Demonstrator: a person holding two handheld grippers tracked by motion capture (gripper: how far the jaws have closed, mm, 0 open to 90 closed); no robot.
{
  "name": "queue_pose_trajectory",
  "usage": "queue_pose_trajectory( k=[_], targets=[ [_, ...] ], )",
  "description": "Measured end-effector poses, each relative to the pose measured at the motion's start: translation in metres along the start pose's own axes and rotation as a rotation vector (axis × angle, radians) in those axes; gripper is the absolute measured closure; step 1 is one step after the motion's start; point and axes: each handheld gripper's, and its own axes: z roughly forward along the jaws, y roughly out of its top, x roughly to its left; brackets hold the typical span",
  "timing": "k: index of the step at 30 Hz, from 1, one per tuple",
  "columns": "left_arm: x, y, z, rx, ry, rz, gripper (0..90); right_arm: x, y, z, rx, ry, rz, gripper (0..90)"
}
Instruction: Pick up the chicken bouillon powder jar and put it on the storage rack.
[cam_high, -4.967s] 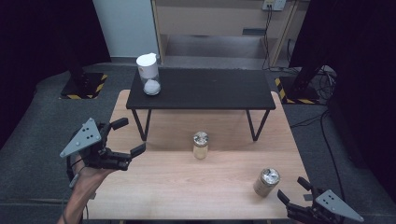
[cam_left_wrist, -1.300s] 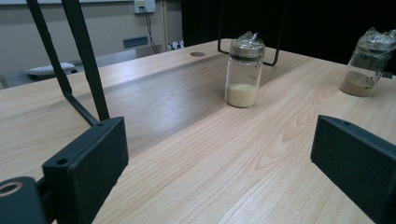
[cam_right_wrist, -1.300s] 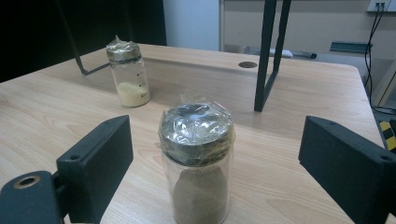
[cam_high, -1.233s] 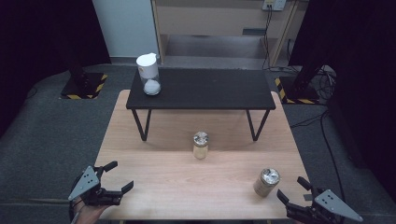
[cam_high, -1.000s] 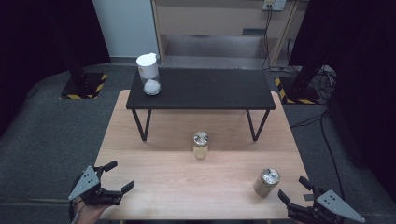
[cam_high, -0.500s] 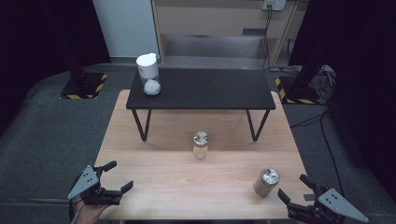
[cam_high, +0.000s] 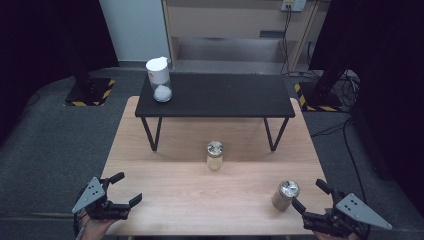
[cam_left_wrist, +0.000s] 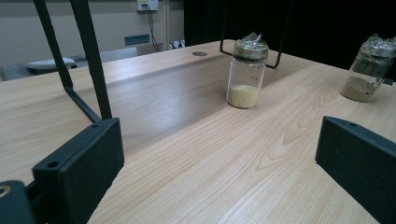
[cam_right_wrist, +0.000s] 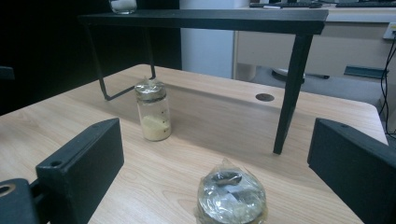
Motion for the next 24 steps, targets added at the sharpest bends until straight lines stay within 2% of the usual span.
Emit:
queue_pose_trajectory(
  k=[13,24],
  targets=[
    [0.001,0.0,0.0,0.001,-0.007,-0.003,0.0,0.007,0.02,0.024,0.033,0.04,-0.014,4.2],
    [0.001,0.0,0.001,0.002,-0.014,-0.004,0.0,0.016,0.037,0.056,0.071,0.078,-0.045,4.4]
  ],
)
